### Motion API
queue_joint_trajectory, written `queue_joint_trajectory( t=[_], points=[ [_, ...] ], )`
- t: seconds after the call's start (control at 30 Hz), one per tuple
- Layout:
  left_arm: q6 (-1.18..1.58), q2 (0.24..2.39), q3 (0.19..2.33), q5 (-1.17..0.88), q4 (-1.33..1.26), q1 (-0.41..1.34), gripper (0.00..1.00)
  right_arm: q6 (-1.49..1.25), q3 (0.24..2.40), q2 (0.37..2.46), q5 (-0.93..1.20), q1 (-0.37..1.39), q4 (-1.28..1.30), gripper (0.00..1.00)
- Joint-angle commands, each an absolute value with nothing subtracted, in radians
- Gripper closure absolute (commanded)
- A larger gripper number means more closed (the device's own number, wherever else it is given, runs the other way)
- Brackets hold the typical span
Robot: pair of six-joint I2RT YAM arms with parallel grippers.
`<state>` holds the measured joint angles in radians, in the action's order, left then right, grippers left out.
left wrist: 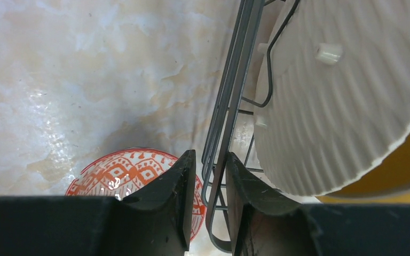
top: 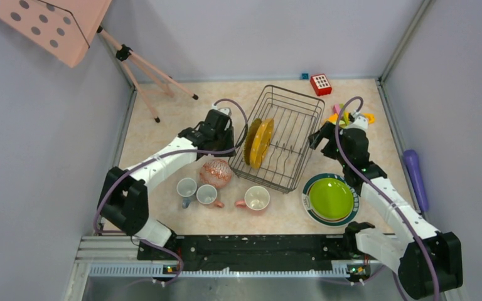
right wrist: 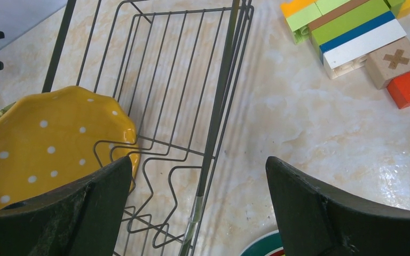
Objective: Load the mixed dishes into the dish rack
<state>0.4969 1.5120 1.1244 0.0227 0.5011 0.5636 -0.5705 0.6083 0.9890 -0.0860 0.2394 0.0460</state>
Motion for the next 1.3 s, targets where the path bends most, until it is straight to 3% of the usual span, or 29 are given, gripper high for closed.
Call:
queue_joint_trajectory(
  t=[0.0, 0.07, 0.17, 0.43, 0.97, 1.27],
  points=[
    [0.503, 1.548, 1.162, 0.005, 0.49, 0.556, 0.71, -0.557, 0.6, 0.981, -0.1, 0.232, 0.007, 0.07],
    [0.499, 1.564, 1.165, 0.005, 0.489, 0.555, 0.78, -0.557, 0.598, 0.98, -0.104, 0.233, 0.007, 0.07],
    [0.508, 1.592, 1.178, 0.026, 0.498, 0.545, 1.0, -0.558, 0.597, 0.98, -0.102, 0.233, 0.007, 0.07],
    [0.492, 1.659, 1.271, 0.153, 0.501, 0.515, 1.0, -0.556, 0.584, 0.96, -0.102, 0.232, 0.007, 0.07],
    [0.126, 1.709, 1.332, -0.033, 0.5, 0.486, 1.0, -0.534, 0.579, 0.94, -0.066, 0.232, -0.046, 0.07],
    [-0.088, 1.702, 1.329, -0.159, 0.519, 0.486, 1.0, -0.659, 0.721, 1.103, -0.138, 0.232, 0.017, 0.07]
  ],
)
